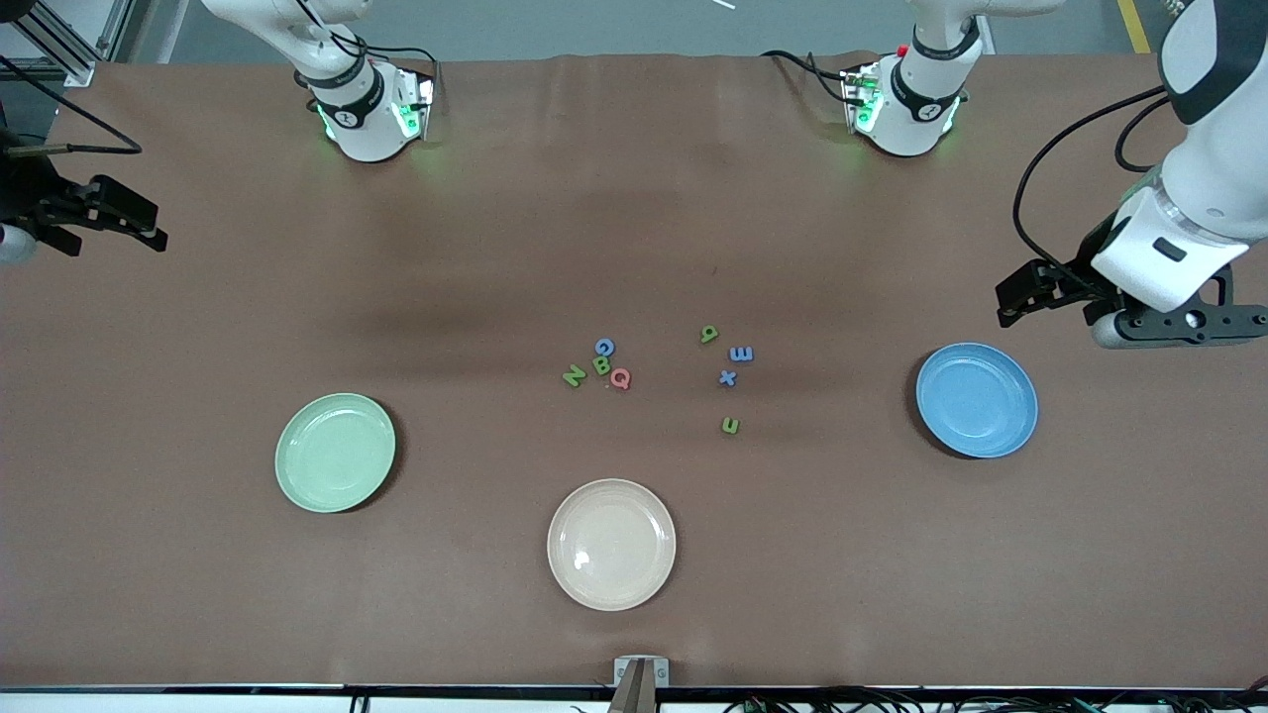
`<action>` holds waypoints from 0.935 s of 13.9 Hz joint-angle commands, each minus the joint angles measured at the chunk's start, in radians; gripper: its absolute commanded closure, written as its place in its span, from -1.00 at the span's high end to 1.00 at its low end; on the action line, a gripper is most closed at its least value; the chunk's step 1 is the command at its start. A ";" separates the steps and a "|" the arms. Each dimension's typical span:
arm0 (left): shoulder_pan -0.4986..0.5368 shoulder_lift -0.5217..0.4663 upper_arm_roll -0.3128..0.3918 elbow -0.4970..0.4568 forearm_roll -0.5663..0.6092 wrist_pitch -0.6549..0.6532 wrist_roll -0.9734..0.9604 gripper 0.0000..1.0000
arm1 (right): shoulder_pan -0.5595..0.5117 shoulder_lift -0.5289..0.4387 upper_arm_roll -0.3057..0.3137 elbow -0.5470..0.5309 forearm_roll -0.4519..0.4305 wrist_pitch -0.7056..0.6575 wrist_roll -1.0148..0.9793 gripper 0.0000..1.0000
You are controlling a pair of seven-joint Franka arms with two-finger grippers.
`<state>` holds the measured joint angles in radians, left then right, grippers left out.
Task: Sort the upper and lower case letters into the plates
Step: 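Move both grippers from rest toward the foam letters, then grasp the green Z with the right gripper while the left gripper grasps n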
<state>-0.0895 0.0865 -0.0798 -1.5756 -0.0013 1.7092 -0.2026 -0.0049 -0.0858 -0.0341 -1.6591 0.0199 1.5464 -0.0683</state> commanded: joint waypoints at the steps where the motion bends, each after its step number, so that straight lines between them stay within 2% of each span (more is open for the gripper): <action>1: -0.001 0.001 -0.003 0.000 0.003 -0.006 -0.023 1.00 | -0.018 0.030 0.002 0.013 0.015 0.001 0.008 1.00; 3: -0.003 0.007 -0.003 0.002 0.004 -0.007 -0.017 1.00 | -0.018 0.066 0.002 0.015 0.005 0.026 -0.001 1.00; 7: -0.054 0.116 -0.023 0.013 -0.005 0.029 -0.027 1.00 | -0.044 0.253 0.002 0.067 -0.001 0.089 -0.005 1.00; 10: -0.150 0.194 -0.026 0.009 -0.016 0.122 -0.026 1.00 | -0.030 0.265 0.005 0.059 0.009 0.090 0.069 1.00; 13: -0.255 0.300 -0.037 0.013 -0.019 0.197 -0.038 0.99 | 0.049 0.268 0.010 0.015 0.069 0.141 0.322 1.00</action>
<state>-0.2932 0.3259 -0.1178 -1.5829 -0.0055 1.8669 -0.2335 -0.0126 0.1955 -0.0304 -1.6167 0.0655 1.6596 0.1044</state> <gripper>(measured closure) 0.000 0.000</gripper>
